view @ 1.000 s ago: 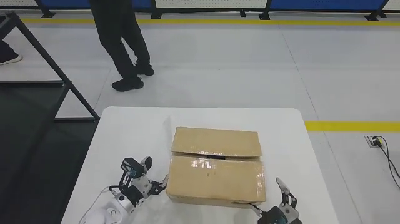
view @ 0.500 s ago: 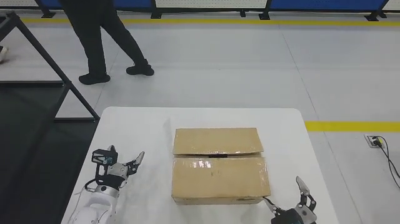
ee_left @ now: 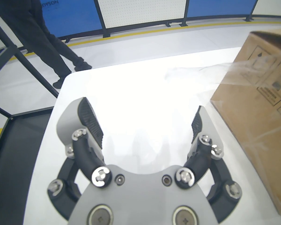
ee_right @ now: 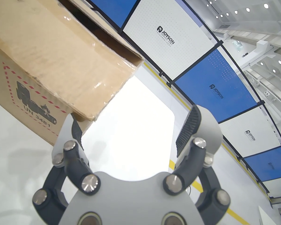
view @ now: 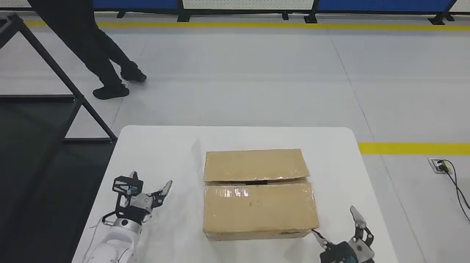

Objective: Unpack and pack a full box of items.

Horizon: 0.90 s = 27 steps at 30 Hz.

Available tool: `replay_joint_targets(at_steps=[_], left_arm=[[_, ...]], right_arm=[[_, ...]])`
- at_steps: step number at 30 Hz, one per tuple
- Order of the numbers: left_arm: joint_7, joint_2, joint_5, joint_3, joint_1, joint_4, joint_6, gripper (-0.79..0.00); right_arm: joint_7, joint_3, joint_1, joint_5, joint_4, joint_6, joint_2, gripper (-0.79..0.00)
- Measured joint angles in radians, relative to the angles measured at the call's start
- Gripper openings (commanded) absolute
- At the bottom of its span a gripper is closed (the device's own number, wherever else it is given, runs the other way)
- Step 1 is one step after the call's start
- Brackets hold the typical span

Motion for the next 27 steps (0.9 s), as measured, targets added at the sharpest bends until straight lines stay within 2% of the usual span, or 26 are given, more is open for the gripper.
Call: replay_joint_targets(at_steps=[3,10,18,27], left_arm=[[0.034,-0.004,0.08,0.036,-0.016,0.035,0.025,0.0],[0.078,-0.008,0.133,0.067,-0.059,0.101,0.004,0.0],[0.141,-0.013,0.189,0.089,-0.091,0.16,0.013,0.0],[0.197,-0.021,0.293,0.141,-0.149,0.237,0.04,0.0]], right_arm=[[0.04,0.018,-0.005,-0.003,-0.002,0.004,0.0,0.0],[0.08,0.022,0.011,-0.011,0.009,0.011,-0.002,0.0],[0.069,-0.043,0.089,-0.062,0.061,-0.052,-0.004,0.0],[0.034,-0.058,0.073,-0.079,0.052,-0.047,-0.004,0.0]])
